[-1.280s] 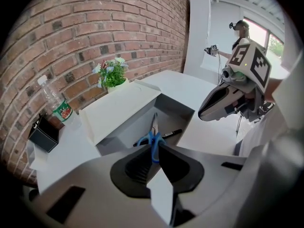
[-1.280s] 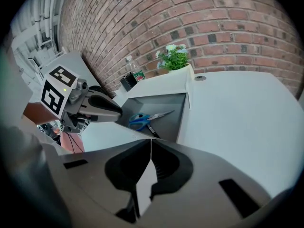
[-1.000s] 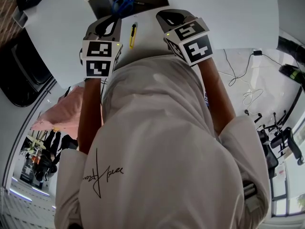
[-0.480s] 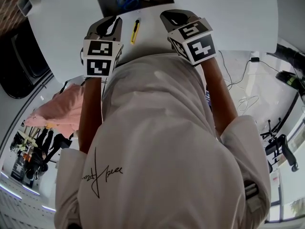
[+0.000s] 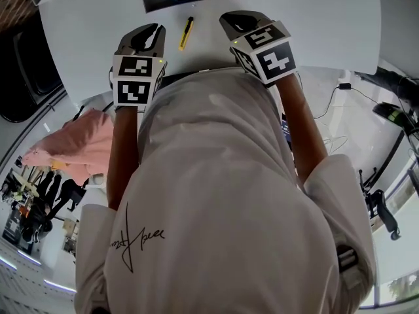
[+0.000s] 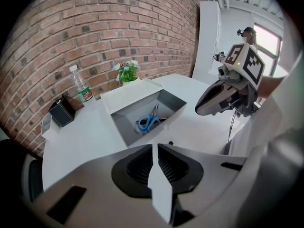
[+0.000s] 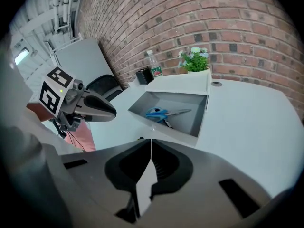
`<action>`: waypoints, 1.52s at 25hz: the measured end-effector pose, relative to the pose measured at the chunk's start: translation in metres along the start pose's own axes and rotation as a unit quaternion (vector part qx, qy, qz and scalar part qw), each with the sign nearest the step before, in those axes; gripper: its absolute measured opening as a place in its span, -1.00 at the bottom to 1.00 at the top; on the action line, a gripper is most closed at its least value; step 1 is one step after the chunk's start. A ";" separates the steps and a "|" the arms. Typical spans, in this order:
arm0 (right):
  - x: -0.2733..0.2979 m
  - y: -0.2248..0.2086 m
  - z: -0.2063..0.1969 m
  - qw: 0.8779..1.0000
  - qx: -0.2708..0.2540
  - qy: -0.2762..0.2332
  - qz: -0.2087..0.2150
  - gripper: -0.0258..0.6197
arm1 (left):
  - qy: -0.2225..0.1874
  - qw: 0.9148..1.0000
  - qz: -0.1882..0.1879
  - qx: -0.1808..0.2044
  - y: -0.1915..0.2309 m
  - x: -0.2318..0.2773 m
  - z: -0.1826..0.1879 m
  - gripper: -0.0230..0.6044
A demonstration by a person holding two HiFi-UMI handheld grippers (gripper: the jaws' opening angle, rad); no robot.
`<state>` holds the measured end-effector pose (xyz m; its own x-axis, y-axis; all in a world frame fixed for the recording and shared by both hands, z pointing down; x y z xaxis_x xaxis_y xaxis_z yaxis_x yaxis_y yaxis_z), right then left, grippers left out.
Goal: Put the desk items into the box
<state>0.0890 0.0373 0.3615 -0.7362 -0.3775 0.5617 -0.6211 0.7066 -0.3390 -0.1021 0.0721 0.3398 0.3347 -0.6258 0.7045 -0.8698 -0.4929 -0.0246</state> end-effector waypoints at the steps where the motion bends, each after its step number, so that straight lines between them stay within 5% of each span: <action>1: 0.001 0.001 0.000 1.000 -0.002 0.002 0.002 -0.83 | 0.001 1.000 0.001 -0.004 -0.001 -0.002 -0.004 -0.81; 13: 0.024 0.026 0.006 0.998 -0.043 0.029 0.035 -0.83 | 0.007 0.999 0.017 -0.034 -0.001 -0.029 -0.041 -0.91; 22: 0.047 0.037 0.011 0.988 -0.113 0.062 0.083 -0.83 | -0.003 0.995 0.041 -0.096 0.005 -0.045 -0.064 -0.91; 27: 0.064 0.048 0.011 0.972 -0.176 0.092 0.123 -0.83 | -0.003 0.992 0.047 -0.115 0.006 -0.051 -0.077 -0.91; 38: 0.086 0.064 0.008 0.917 -0.308 0.166 0.193 -0.83 | -0.003 0.988 0.066 -0.138 0.017 -0.065 -0.081 -0.91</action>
<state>-0.0158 0.0453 0.3822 -0.6830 0.1023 0.7232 0.0130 0.9917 -0.1281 -0.1679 0.1537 0.3514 0.2129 -0.6772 0.7043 -0.9714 -0.2241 0.0782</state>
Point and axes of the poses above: the fingertips, and each gripper's own axes: x forward along the fingers, y to its left, z out of its top, the point moved 7 cm from there along -x, backward along the fingers, and after that the axes turned 14 degrees about -y, right-handed, at the moved point
